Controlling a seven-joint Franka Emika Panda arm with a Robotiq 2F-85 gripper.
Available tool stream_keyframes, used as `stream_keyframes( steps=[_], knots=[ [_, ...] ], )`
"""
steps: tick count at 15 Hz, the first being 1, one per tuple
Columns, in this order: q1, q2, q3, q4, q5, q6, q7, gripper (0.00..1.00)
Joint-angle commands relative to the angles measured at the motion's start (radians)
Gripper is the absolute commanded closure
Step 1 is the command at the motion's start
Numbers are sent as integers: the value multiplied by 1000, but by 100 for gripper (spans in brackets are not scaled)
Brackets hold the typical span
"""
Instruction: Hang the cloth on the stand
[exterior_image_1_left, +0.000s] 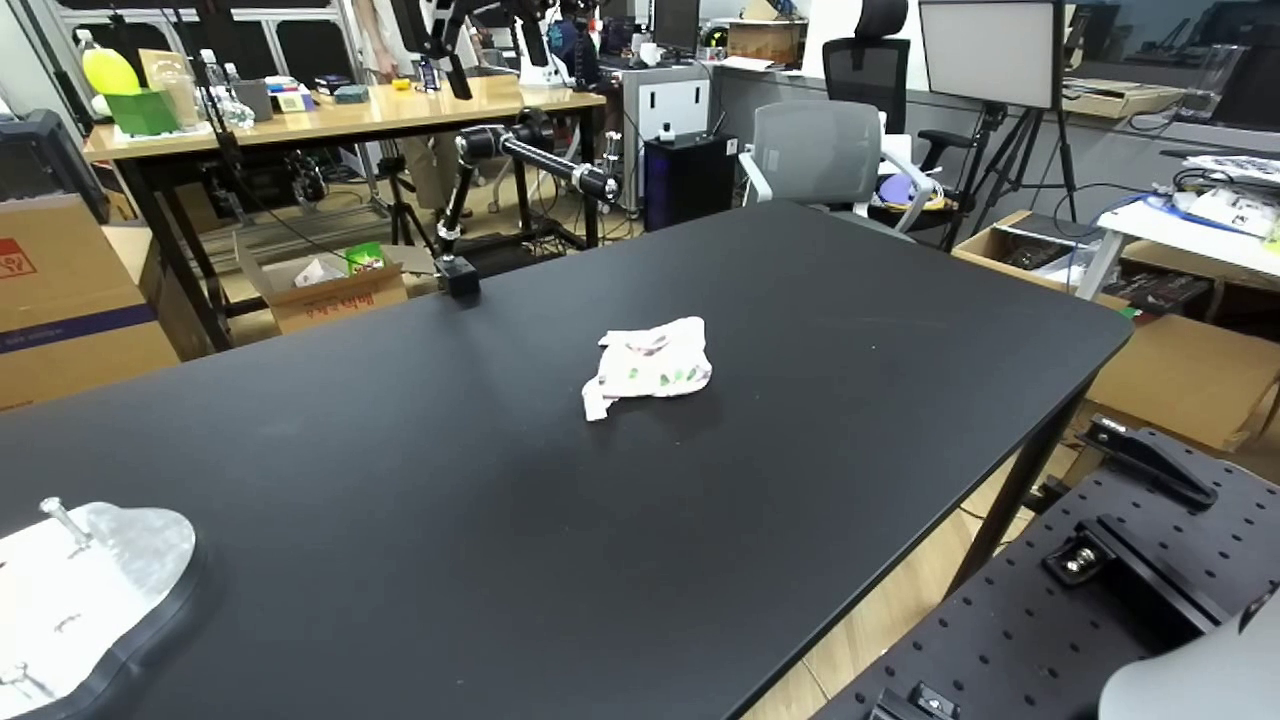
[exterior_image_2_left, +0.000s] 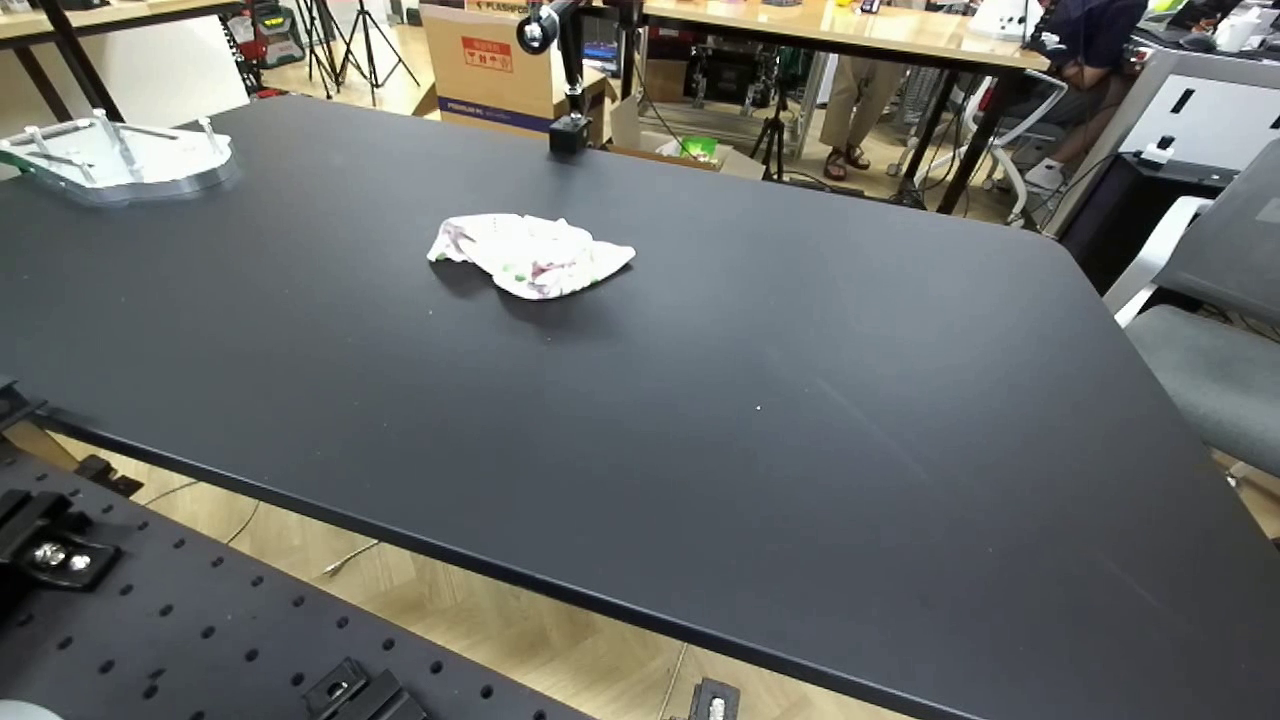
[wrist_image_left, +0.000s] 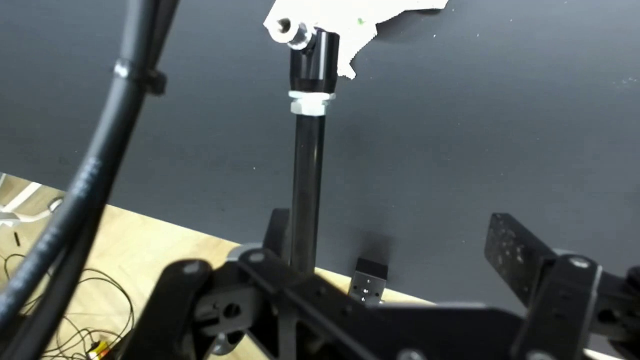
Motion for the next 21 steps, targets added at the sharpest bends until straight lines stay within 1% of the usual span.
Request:
stream_keyframes(
  steps=[1, 4, 7, 9, 11, 12, 13, 19, 21],
  knots=[
    [19, -72, 38, -101, 5, 3, -24, 0],
    [33, -124, 79, -179, 36, -13, -51, 0],
    [44, -183, 112, -263, 72, -25, -45, 0],
    [48, -228, 122, -322, 71, -34, -30, 0],
    [40, -277, 124, -389, 73, -15, -25, 0],
    [46, -196, 129, -297, 67, -31, -38, 0],
    [45, -210, 130, -315, 67, -30, -38, 0],
    [46, -198, 131, -313, 67, -24, -38, 0],
    [51, -195, 130, -325, 22, 16, -26, 0]
  ],
)
